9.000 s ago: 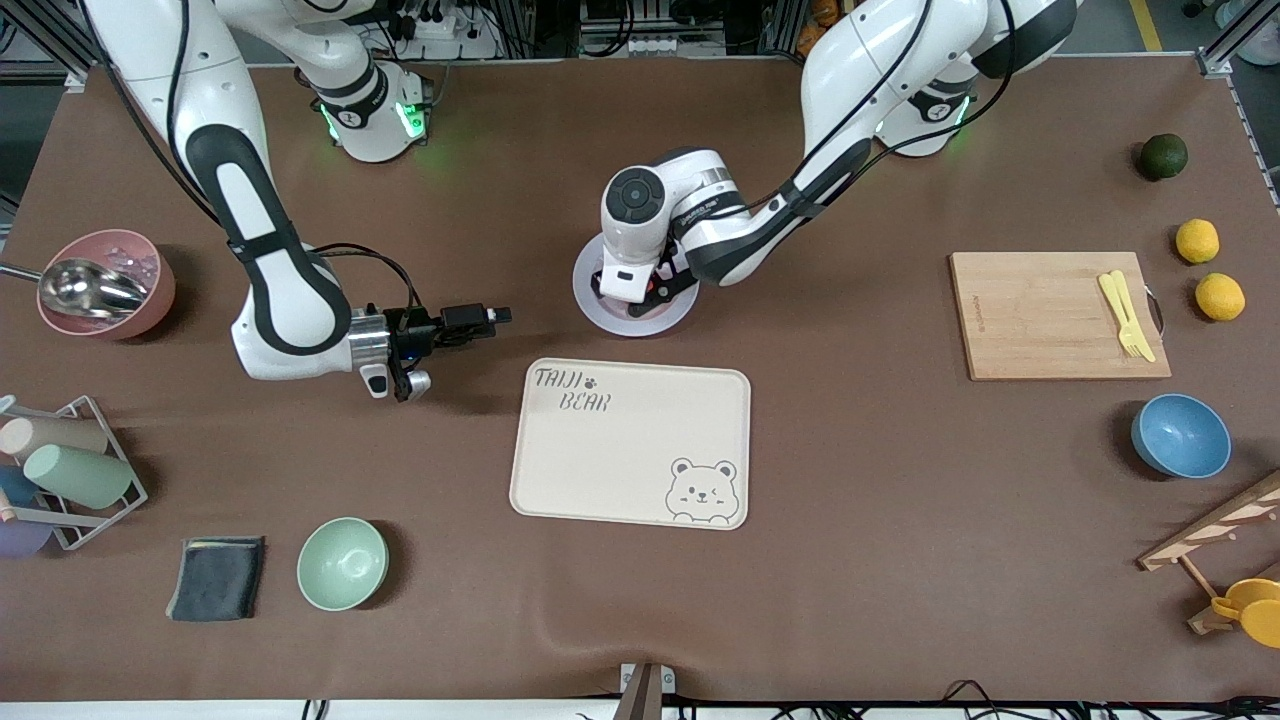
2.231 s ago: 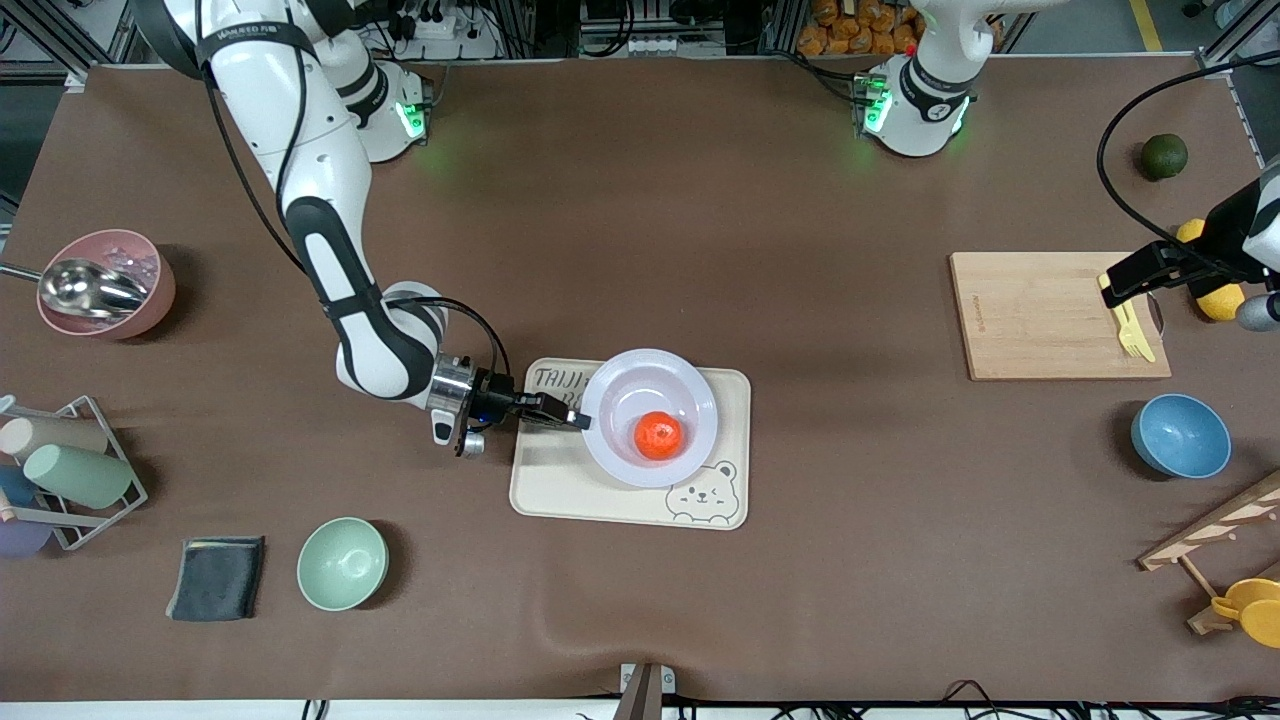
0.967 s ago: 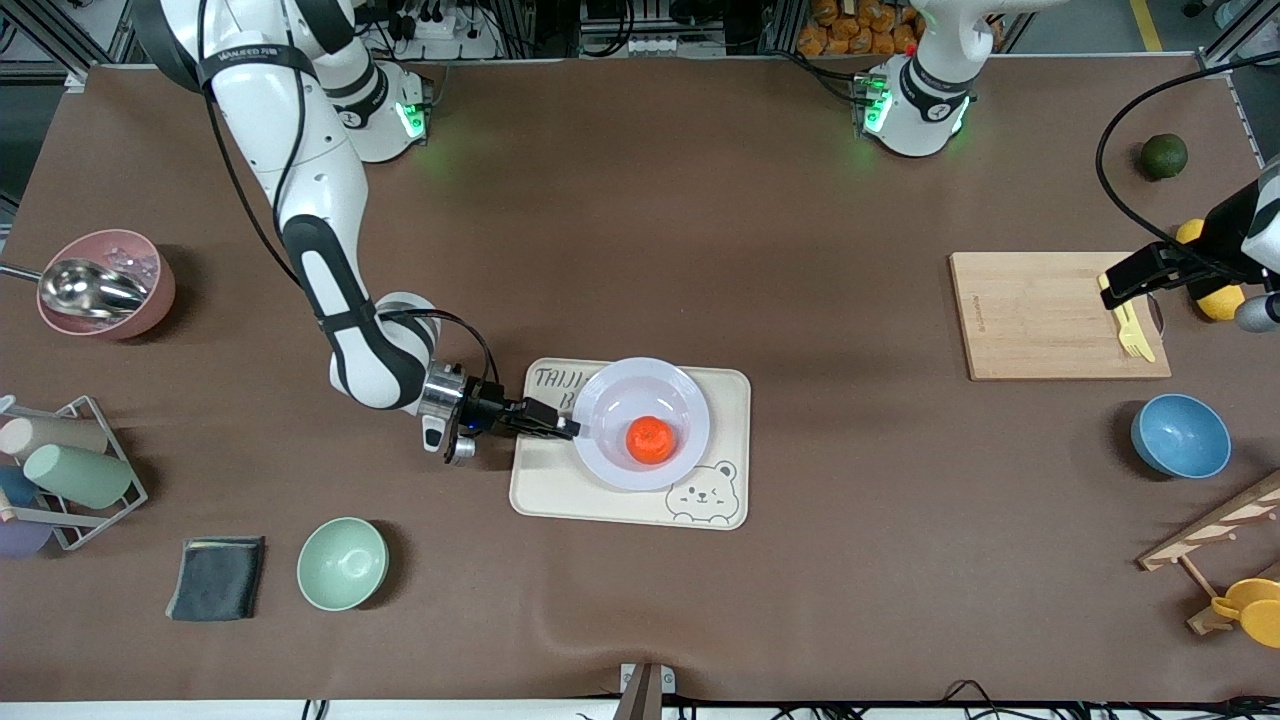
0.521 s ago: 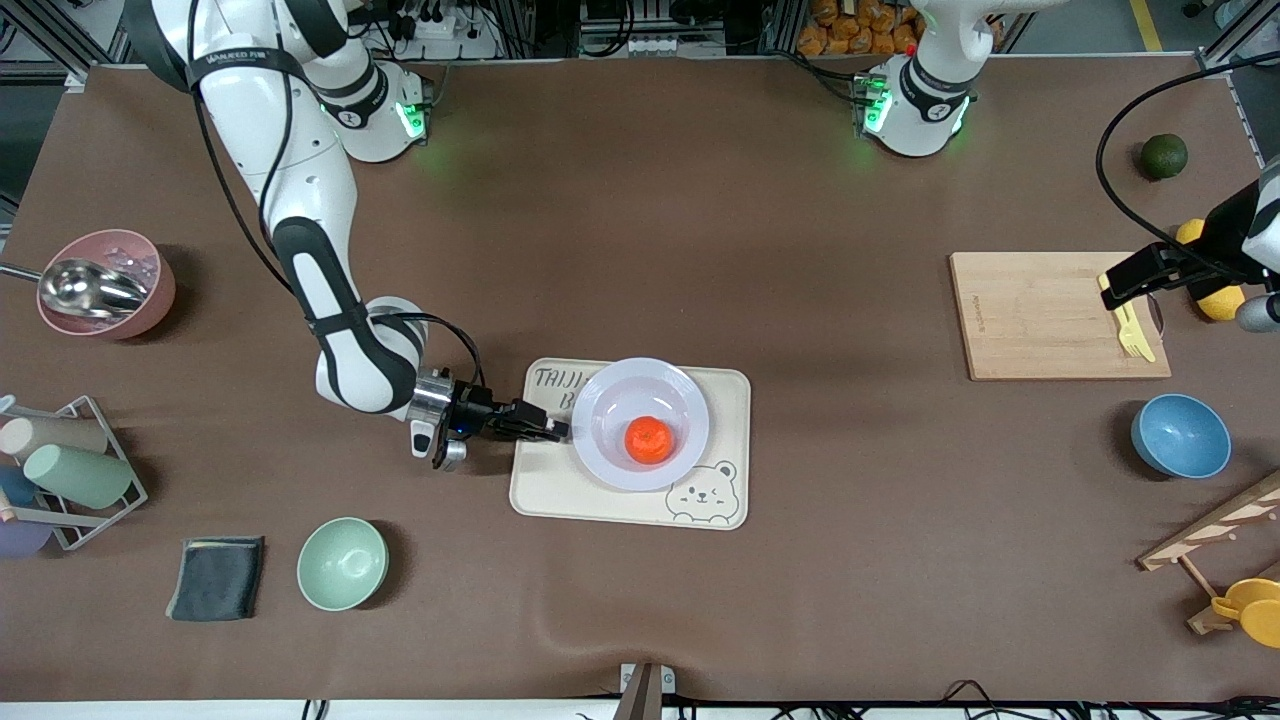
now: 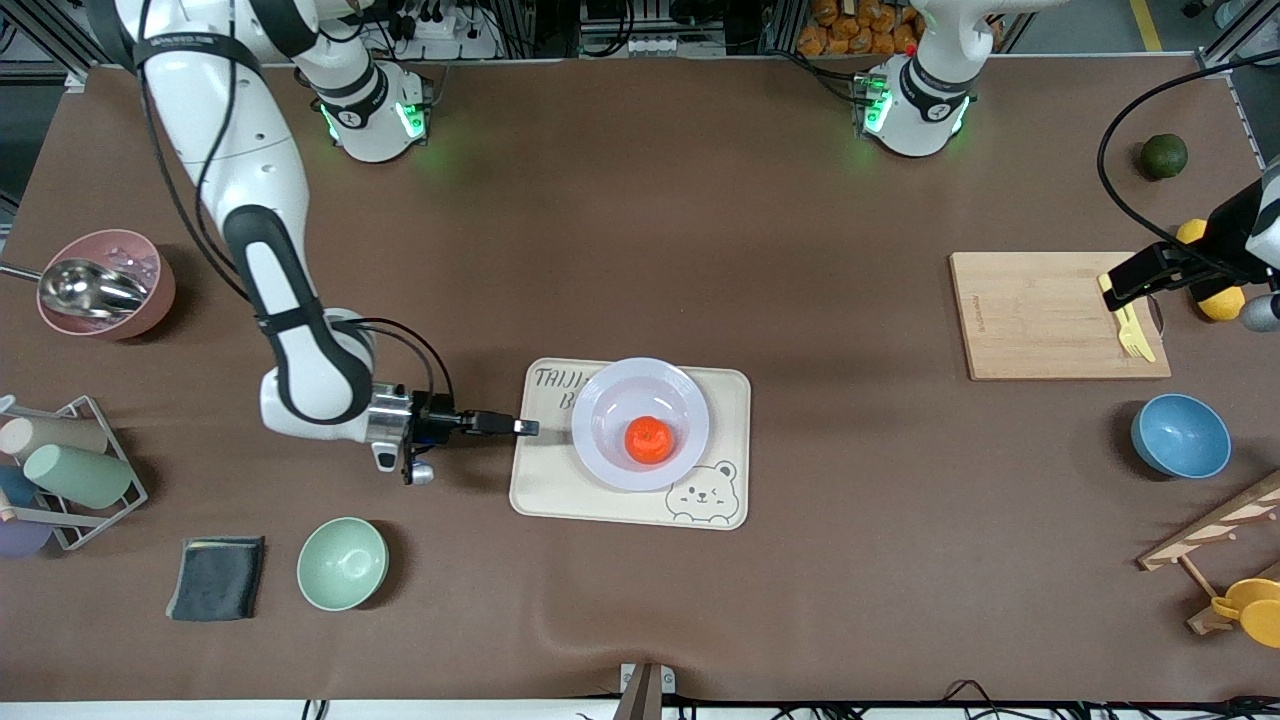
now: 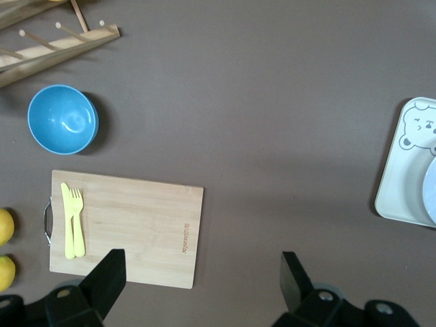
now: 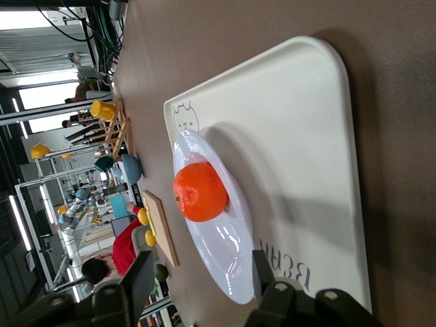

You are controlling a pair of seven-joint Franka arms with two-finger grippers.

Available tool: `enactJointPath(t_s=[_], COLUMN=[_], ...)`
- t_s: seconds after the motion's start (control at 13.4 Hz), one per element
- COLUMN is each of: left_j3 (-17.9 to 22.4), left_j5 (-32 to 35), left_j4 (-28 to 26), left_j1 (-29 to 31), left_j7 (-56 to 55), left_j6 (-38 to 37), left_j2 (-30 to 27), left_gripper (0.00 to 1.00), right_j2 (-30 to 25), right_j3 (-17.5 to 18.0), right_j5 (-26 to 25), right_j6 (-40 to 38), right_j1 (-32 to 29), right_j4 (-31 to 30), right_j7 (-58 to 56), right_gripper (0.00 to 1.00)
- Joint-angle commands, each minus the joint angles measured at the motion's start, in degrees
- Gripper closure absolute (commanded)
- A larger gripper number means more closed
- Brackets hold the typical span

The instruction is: Place orange and plate with both arms

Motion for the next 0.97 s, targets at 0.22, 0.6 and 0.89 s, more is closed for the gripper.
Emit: enactJointPath(t_s=[0.22,0.6,0.89], left_j3=[0.0,-0.5,-0.2], left_j5=[-0.2,-0.2,0.0], left_j4=[1.5,1.6,1.7], left_j1=[-0.8,-1.0,-0.3], left_j7=[0.3,0.3,1.0], left_j6=[-0.1,-0.1,-0.4], left_j2=[0.6,1.2,0.5], left_gripper=[0.00,0.00,0.00], right_j2=[-3.3,-9.2,-10.3], right_j3=[0.8,0.8,0.8], right_j5=[-15.0,-35.0,-51.8], right_j6=[-8.9,-14.4,-19.0], right_j1=[-7.8,-10.3,-14.7], right_j4=[3.2,8.4,15.9], right_j7=[15.1,30.5,31.5], right_gripper=[0.00,0.00,0.00])
